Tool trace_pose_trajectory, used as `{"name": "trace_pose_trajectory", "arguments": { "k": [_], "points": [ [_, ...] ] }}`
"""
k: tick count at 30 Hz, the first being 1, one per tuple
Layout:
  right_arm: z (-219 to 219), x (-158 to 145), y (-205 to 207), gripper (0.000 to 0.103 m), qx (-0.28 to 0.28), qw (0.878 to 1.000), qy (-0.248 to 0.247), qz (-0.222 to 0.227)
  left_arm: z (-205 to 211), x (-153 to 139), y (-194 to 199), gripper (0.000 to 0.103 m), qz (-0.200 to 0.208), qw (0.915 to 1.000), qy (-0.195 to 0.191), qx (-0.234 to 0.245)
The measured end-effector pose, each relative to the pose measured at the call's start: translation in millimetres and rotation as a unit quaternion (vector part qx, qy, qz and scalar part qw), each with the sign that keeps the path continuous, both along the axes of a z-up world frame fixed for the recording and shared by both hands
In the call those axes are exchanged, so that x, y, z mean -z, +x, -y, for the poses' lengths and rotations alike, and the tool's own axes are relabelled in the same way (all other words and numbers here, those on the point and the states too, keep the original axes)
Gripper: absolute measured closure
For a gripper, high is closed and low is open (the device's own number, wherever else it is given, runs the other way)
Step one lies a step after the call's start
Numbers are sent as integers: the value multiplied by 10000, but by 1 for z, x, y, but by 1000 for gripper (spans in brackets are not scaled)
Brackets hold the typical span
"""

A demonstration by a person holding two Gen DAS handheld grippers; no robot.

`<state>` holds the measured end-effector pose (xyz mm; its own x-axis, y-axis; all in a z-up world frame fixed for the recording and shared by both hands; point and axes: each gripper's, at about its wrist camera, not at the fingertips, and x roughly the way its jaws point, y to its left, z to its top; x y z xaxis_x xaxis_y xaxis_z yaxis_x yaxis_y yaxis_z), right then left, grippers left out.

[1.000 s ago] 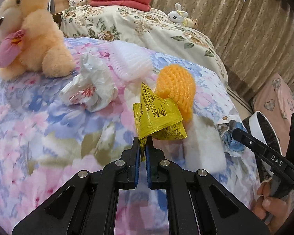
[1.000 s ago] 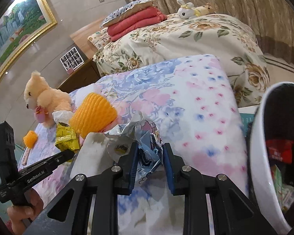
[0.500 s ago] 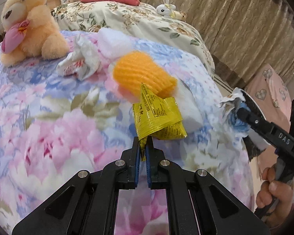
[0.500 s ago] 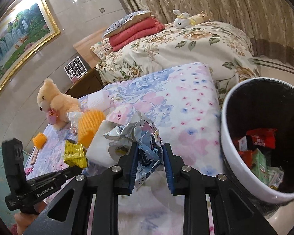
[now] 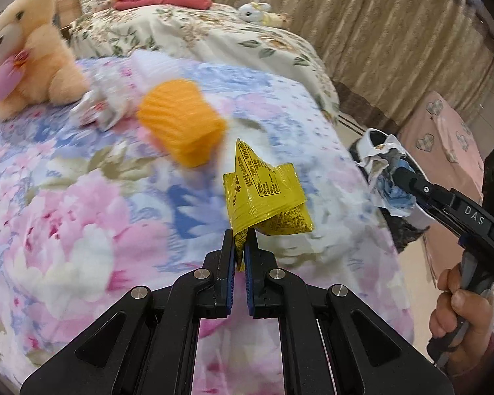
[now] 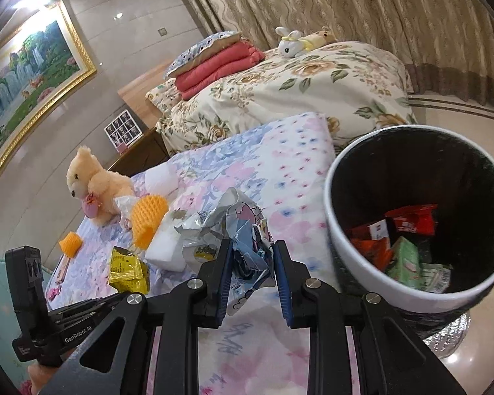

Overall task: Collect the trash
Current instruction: 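Carry the yellow packet and foil wrapper over the trash bin, then lower both items into the bin and open both grippers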

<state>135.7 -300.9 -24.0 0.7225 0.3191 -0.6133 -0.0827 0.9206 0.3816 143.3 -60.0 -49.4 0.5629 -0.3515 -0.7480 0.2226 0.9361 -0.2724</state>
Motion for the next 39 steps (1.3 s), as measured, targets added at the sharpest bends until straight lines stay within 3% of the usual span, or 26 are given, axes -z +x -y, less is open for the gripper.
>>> {"name": "trace_pose_trajectory", "arguments": {
  "k": [17,39],
  "points": [
    [64,-10,-20,78,637,9979,31,85,92,-20,11,99,209,9957,112,892],
    [126,-9,-20,78,1289,9916,41,15,173,-30,31,98,245,9877,264,1524]
  ]
}}
